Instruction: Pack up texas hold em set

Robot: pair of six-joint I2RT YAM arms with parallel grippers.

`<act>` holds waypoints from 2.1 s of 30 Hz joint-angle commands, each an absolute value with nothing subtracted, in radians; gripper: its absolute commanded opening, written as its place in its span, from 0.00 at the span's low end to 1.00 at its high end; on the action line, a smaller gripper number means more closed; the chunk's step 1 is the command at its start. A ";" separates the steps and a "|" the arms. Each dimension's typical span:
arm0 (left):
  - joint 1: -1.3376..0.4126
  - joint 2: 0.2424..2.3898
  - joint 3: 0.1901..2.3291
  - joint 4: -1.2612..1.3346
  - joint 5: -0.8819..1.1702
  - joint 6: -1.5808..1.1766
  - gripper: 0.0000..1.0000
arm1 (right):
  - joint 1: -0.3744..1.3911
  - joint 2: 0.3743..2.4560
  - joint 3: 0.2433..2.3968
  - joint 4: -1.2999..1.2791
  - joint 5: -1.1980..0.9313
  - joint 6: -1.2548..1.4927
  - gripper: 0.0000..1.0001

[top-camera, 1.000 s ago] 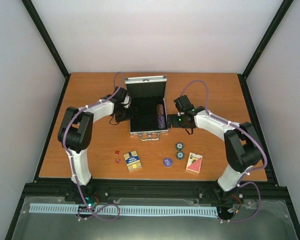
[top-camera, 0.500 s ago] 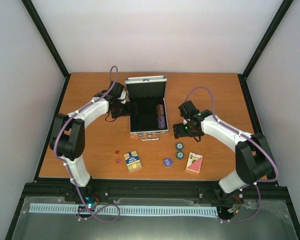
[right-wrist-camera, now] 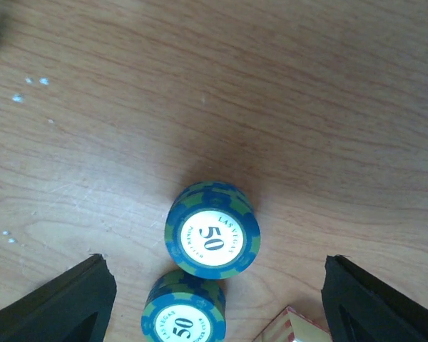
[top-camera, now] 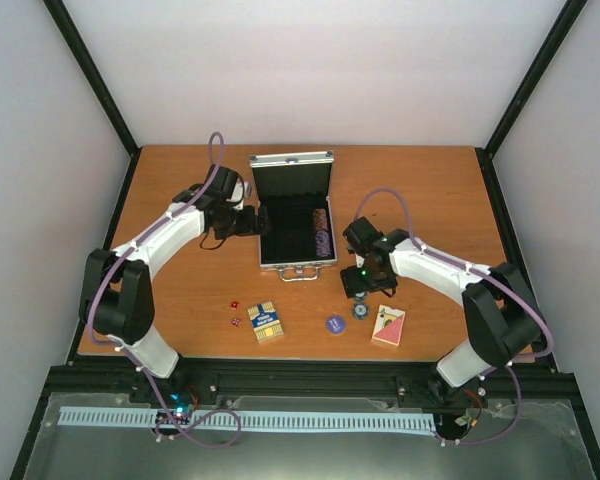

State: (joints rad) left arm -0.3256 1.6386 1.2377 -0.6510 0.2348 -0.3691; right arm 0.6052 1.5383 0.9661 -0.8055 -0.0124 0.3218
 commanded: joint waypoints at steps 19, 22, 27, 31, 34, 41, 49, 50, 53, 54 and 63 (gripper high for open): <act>-0.327 1.573 1.235 -0.686 0.222 -0.349 1.00 | 0.613 1.715 1.050 -0.816 -0.012 0.340 0.69; -0.327 1.575 1.233 -0.689 0.219 -0.346 1.00 | 0.614 1.717 1.045 -0.820 0.001 0.346 0.68; -0.327 1.579 1.232 -0.691 0.215 -0.345 1.00 | 0.614 1.744 1.049 -0.822 0.006 0.347 0.63; -0.327 1.584 1.236 -0.696 0.215 -0.344 1.00 | 0.614 1.760 1.042 -0.812 0.005 0.355 0.63; -0.327 1.588 1.238 -0.697 0.211 -0.342 1.00 | 0.614 1.769 1.034 -0.803 0.006 0.354 0.63; -0.327 1.598 1.251 -0.705 0.201 -0.339 1.00 | 0.614 1.780 1.030 -0.802 -0.010 0.352 0.44; -0.327 1.608 1.242 -0.697 0.197 -0.343 1.00 | 0.616 1.752 0.997 -0.800 -0.014 0.366 0.29; -0.326 1.611 1.240 -0.697 0.198 -0.346 1.00 | 0.617 1.755 0.995 -0.799 -0.013 0.366 0.28; -0.327 1.615 1.241 -0.692 0.203 -0.349 1.00 | 0.617 1.767 1.004 -0.793 -0.002 0.369 0.18; -0.326 1.617 1.241 -0.692 0.203 -0.350 1.00 | 0.617 1.771 1.012 -0.792 0.005 0.370 0.18; -0.327 1.623 1.251 -0.695 0.198 -0.348 1.00 | 0.615 1.854 1.123 -0.784 0.061 0.373 0.17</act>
State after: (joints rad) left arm -0.3256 1.6146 1.2289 -0.6937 0.2054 -0.3595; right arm 0.6113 1.7916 1.0889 -0.8181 0.0185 0.3603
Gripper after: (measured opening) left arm 0.997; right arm 0.425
